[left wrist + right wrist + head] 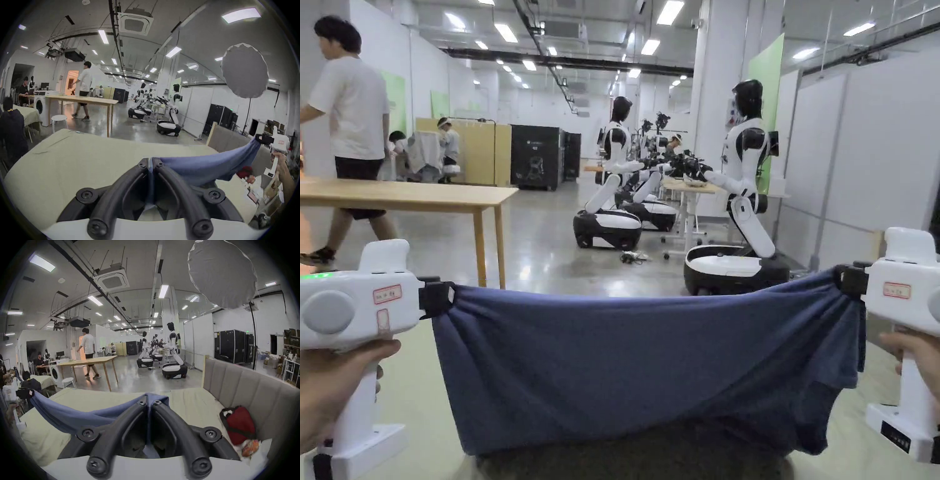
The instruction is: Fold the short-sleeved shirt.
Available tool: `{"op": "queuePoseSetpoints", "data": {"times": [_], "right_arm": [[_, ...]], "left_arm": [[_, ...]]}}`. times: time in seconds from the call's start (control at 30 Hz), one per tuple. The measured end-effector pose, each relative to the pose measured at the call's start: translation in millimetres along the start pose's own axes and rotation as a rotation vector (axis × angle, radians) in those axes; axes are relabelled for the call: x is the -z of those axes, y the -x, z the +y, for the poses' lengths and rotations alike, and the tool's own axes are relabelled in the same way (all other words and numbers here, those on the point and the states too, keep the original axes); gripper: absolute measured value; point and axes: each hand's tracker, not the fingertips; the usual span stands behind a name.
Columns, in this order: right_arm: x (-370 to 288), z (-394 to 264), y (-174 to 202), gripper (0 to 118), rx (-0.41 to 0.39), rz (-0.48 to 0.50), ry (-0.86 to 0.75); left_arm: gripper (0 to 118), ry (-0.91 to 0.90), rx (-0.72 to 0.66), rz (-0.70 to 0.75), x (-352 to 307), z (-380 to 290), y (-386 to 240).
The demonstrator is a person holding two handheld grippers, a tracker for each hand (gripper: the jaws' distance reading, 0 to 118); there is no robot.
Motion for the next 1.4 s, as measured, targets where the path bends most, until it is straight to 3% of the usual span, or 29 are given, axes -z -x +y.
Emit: {"op": "queuePoseSetpoints", "data": {"times": [0.13, 0.4, 0.6, 0.73, 0.83, 0.97, 1.27, 1.3, 1.33, 1.37, 1.4], "right_arm": [[-59, -63, -10, 1, 0.028, 0.088, 0.071], [-148, -180, -21, 1, 0.037, 0.122, 0.300], [-194, -246, -16, 1, -0.077, 0.126, 0.470], [-223, -275, -17, 1, -0.055, 0.141, 0.539], [-229, -290, -19, 1, -0.044, 0.153, 0.595], [-214, -304, -16, 1, -0.109, 0.122, 0.660], [-192, -321, -23, 3, -0.083, 0.101, 0.733], [-192, -322, -23, 9, -0.078, 0.102, 0.734], [-194, -322, -24, 34, -0.074, 0.108, 0.724], [-196, -321, -24, 84, -0.071, 0.122, 0.712], [-199, -320, -23, 116, -0.078, 0.116, 0.705]], "left_arm": [[2, 0.061, 0.011, -0.050, -44, -55, -2], [2, 0.199, -0.013, -0.066, -119, -157, 13], [2, 0.291, -0.054, -0.049, -159, -215, 30], [2, 0.342, -0.073, -0.047, -181, -238, 41], [2, 0.386, -0.070, -0.050, -191, -252, 43], [2, 0.450, -0.042, -0.043, -187, -270, 40], [2, 0.521, -0.033, -0.015, -174, -292, 43], [6, 0.519, -0.037, -0.015, -175, -291, 42], [14, 0.511, -0.052, -0.018, -176, -291, 44], [54, 0.501, -0.075, -0.028, -177, -289, 44], [103, 0.491, -0.092, -0.028, -179, -287, 44]]}}
